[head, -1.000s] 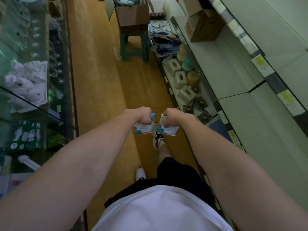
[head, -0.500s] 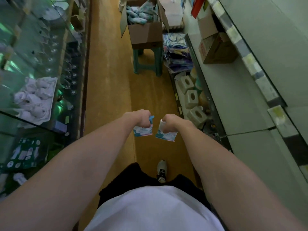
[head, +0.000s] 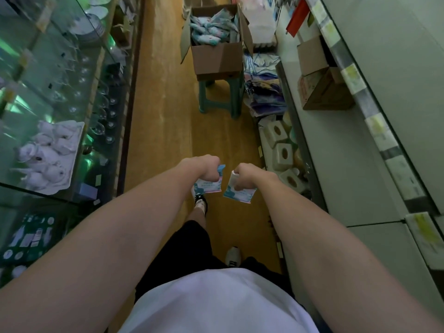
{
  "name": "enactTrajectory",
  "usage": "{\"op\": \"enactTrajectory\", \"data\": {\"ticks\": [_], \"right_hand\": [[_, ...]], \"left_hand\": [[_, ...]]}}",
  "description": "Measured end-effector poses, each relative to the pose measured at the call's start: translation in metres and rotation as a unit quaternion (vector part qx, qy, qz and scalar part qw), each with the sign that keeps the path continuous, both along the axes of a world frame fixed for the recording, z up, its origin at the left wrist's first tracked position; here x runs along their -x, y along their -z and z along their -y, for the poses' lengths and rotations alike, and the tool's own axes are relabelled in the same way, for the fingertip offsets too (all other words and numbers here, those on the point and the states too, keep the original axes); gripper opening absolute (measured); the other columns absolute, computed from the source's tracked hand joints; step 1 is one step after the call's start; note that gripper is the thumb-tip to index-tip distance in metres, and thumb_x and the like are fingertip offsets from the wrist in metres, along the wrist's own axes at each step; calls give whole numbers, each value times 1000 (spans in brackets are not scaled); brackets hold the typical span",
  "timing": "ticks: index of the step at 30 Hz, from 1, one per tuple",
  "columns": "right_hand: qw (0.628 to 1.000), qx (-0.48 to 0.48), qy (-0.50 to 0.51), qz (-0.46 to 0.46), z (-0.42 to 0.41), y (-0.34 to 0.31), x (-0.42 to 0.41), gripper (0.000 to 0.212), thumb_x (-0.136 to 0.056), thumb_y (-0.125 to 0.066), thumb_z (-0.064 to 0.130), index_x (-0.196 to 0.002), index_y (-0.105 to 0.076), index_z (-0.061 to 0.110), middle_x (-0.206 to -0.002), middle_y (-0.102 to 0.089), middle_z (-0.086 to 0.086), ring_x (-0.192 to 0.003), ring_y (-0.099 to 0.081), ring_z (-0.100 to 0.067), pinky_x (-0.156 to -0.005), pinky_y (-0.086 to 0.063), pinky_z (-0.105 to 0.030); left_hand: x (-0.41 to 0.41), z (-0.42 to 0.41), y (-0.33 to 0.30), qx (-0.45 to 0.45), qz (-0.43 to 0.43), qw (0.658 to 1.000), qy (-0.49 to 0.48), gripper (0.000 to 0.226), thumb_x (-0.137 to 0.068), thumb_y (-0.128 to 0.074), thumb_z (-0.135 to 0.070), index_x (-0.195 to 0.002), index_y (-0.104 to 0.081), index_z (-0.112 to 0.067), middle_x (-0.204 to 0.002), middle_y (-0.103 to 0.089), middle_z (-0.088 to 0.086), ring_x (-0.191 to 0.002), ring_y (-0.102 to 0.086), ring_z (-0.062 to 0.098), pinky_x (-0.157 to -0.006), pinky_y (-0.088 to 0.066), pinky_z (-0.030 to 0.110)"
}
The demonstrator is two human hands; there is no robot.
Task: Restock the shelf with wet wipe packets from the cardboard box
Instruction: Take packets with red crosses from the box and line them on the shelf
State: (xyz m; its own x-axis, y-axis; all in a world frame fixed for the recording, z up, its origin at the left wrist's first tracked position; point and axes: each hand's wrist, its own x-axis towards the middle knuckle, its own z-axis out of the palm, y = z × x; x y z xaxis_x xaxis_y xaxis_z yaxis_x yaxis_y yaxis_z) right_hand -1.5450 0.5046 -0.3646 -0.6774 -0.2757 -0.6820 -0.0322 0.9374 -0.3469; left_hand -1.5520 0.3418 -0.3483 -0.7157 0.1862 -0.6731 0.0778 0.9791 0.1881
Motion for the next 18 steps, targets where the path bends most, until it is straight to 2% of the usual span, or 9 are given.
{"op": "enactTrajectory", "data": {"ticks": [9, 14, 18], "right_hand": [[998, -18, 56, -11, 30, 5, 89, 51, -83, -72, 17, -131, -54, 19, -102, -61, -4, -90, -61, -20, -82, -57, -39], [997, -24, 77, -7, 62, 2, 144, 52, -83, -73, 16, -131, -54, 19, -106, -61, -4, -93, -61, -21, -83, -57, -40], [993, -22, 114, -11, 86, 2, 179, 38, -84, -70, 19, -121, -59, 19, -98, -62, -2, -87, -62, -19, -80, -58, -38]], "left_hand": [[108, 29, 6, -35, 7, 999, 23, 10, -88, -64, -28, -85, -53, -27, -93, -64, 2, -83, -64, 16, -73, -54, 33], [172, 57, 2, -62, -5, 998, 32, 12, -89, -64, -29, -85, -53, -27, -92, -63, 1, -83, -63, 15, -68, -51, 30], [218, 81, -1, -57, -6, 997, 59, 12, -89, -64, -26, -84, -53, -26, -90, -63, 1, -80, -62, 15, -66, -50, 29]]}}
